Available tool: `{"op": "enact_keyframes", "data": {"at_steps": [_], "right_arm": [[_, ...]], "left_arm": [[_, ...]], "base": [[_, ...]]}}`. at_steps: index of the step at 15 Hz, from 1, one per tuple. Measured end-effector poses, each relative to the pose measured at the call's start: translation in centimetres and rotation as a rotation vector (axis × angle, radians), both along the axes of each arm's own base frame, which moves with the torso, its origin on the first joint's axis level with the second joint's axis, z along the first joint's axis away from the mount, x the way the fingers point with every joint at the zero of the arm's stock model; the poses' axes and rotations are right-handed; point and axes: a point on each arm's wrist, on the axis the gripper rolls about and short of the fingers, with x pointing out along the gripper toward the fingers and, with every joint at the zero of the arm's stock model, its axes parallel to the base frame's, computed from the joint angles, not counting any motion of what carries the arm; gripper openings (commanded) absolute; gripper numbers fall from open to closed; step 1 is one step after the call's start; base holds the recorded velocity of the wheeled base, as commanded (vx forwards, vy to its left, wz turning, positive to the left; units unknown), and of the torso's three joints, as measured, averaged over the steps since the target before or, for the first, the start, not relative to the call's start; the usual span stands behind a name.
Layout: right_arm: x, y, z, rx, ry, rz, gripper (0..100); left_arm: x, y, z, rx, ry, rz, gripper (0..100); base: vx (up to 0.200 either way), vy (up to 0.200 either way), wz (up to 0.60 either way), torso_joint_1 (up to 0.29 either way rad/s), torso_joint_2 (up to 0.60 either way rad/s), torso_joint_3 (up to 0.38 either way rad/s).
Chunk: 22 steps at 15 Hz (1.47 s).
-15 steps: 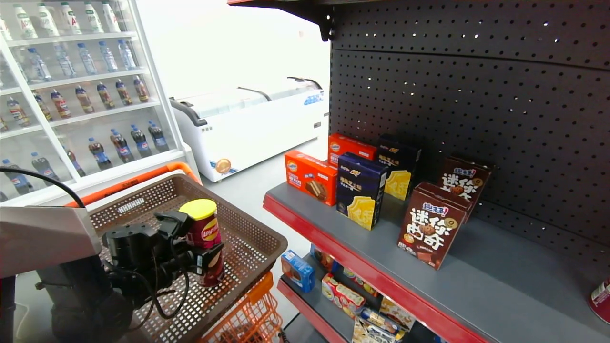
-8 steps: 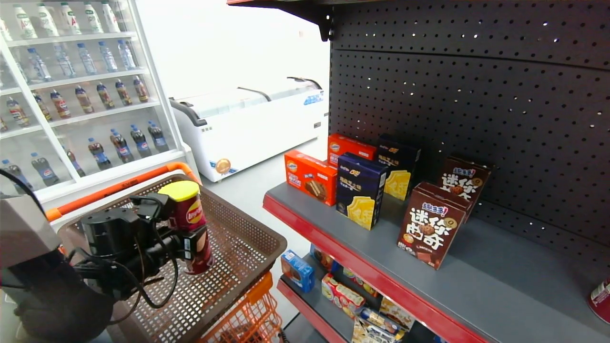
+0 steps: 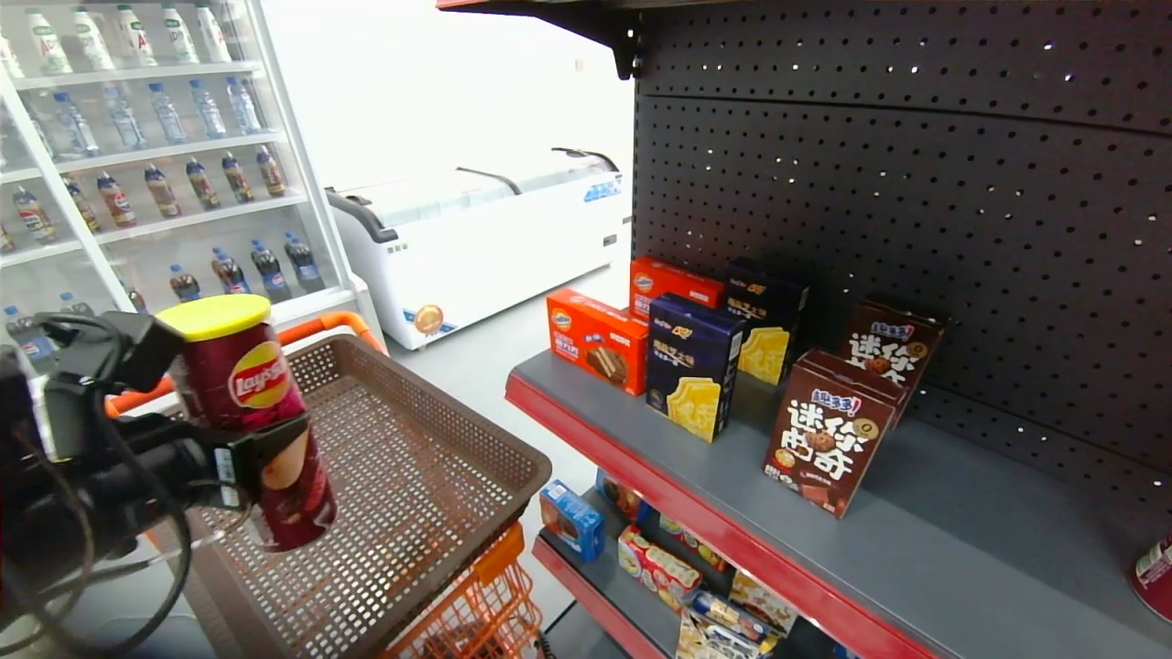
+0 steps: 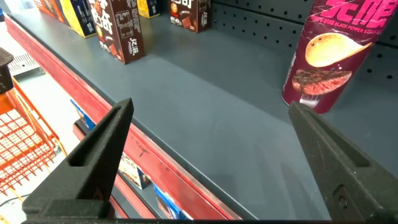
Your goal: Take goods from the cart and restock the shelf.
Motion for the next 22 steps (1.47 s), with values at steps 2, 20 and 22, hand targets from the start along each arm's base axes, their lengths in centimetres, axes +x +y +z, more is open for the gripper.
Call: {"op": "enact_keyframes", "data": {"at_steps": [2,20,22], "right_arm": [[0.0,0.0,0.0,0.0,-0.001,0.0,100],[0.0,0.0,0.0,-0.002,0.0,0.003,100],[0.0,0.0,0.0,-0.002,-0.001,0.004,100]], "left_arm": [[-3.8,0.0,1.4,-0.009,-0.011,-0.002,0],[-18.8,0.0,-1.7,0.014,-0.295,-0.088,0],[-18.9,0.0,-2.0,0.01,-0.289,-0.094,0]], "base": [[0.0,0.0,0.0,0.0,0.0,0.0],[0.0,0.0,-0.07,0.0,0.0,0.001],[0.0,0.0,-0.6,0.0,0.0,0.007]]}}
